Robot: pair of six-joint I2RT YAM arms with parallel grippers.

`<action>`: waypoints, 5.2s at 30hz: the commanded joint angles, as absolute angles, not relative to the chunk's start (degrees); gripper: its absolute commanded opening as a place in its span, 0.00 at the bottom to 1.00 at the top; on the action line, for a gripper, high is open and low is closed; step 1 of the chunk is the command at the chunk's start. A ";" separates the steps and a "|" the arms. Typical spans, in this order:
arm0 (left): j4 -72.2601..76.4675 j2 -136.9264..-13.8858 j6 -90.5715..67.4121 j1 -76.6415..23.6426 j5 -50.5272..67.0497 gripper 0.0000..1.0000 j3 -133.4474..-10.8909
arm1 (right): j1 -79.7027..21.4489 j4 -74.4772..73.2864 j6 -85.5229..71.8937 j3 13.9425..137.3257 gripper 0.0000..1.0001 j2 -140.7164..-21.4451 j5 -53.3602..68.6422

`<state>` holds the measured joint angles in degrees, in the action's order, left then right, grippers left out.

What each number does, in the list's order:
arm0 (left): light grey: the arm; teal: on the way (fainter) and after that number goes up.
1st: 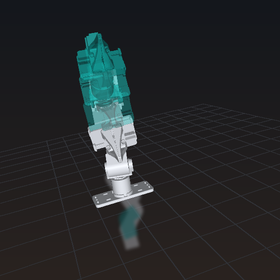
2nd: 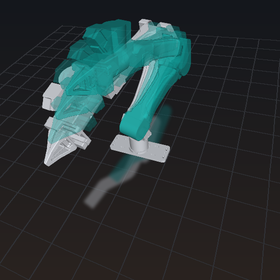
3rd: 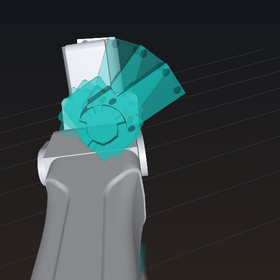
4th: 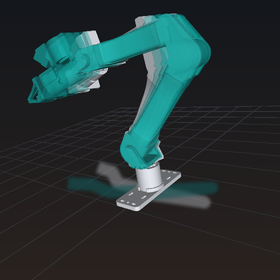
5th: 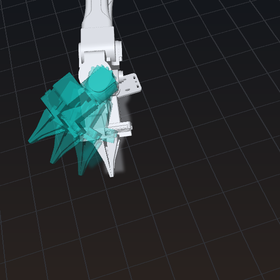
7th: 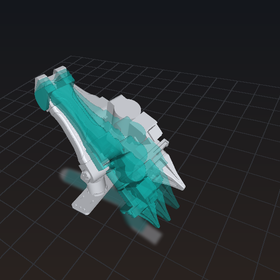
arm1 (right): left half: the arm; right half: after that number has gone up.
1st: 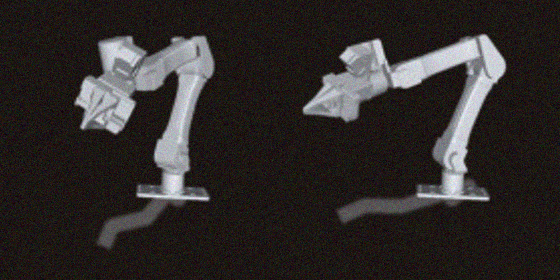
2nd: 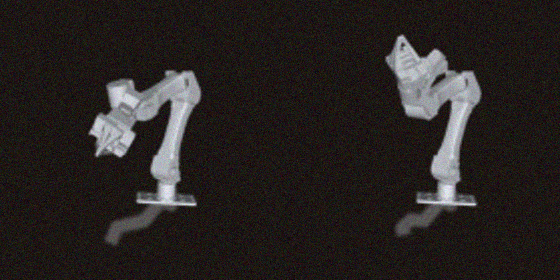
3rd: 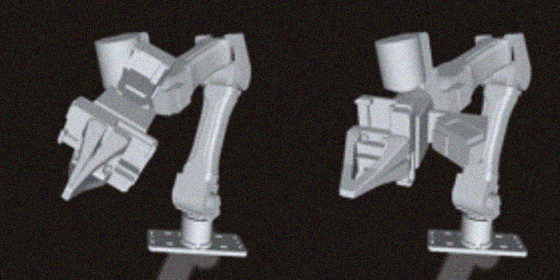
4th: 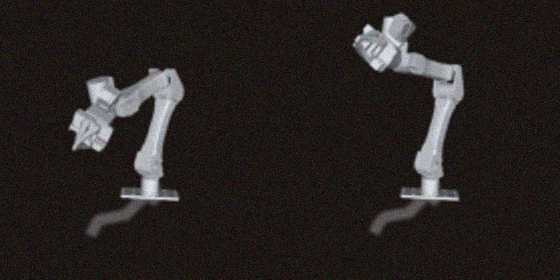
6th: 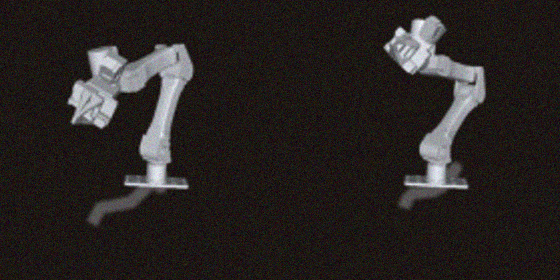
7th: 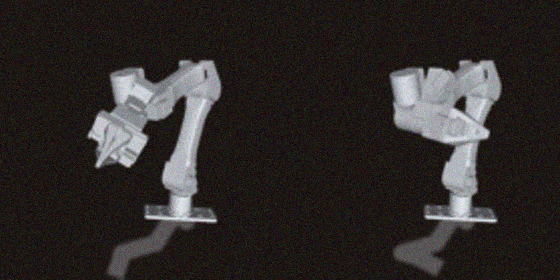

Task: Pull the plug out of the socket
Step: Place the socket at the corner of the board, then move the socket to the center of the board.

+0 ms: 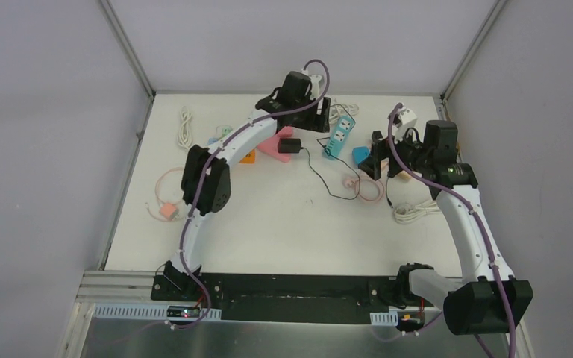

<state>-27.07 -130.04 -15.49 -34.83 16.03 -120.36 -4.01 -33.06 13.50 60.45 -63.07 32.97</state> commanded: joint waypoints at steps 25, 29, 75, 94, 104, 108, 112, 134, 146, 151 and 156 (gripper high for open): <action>13.47 -69.42 -10.44 -35.07 4.05 0.95 -42.49 | -3.47 -34.44 32.57 54.08 1.00 -63.18 54.40; 16.56 -67.52 -8.25 -35.07 3.85 0.95 -38.61 | -3.04 -36.91 35.68 54.52 1.00 -63.37 55.60; 5.31 -85.08 10.66 -31.03 -6.25 0.99 -72.91 | -10.50 -48.96 44.72 78.14 1.00 -91.47 47.67; 7.38 -85.24 10.77 -31.03 -6.05 0.99 -71.37 | -10.55 -45.78 42.92 73.66 1.00 -90.76 47.15; 7.47 -85.35 10.96 -31.03 -6.41 0.99 -71.15 | -10.55 -44.75 42.16 73.43 1.00 -91.35 46.49; 7.81 -85.21 10.99 -31.03 -6.75 0.99 -70.89 | -10.55 -44.77 42.08 73.37 1.00 -91.75 46.57; 8.06 -84.78 11.07 -31.02 -7.07 0.99 -70.52 | -10.55 -44.68 41.93 73.30 1.00 -92.05 46.84; 8.50 -84.46 11.16 -31.03 -7.36 0.99 -70.05 | -10.63 -43.95 41.05 72.98 1.00 -93.42 47.64; 8.61 -83.39 11.33 -31.07 -8.03 0.99 -69.45 | -11.78 -43.76 40.79 73.38 1.00 -94.35 47.57; 8.87 -82.42 11.29 -31.03 -8.26 0.99 -68.79 | -12.72 -43.81 40.23 74.12 1.00 -95.22 47.54; 9.05 -81.75 11.21 -31.03 -8.27 0.99 -68.45 | -12.92 -43.64 39.60 74.84 1.00 -95.27 47.38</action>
<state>6.04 -84.84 10.44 -31.40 -7.46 -69.14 -12.67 -45.41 40.32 73.23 -95.35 46.33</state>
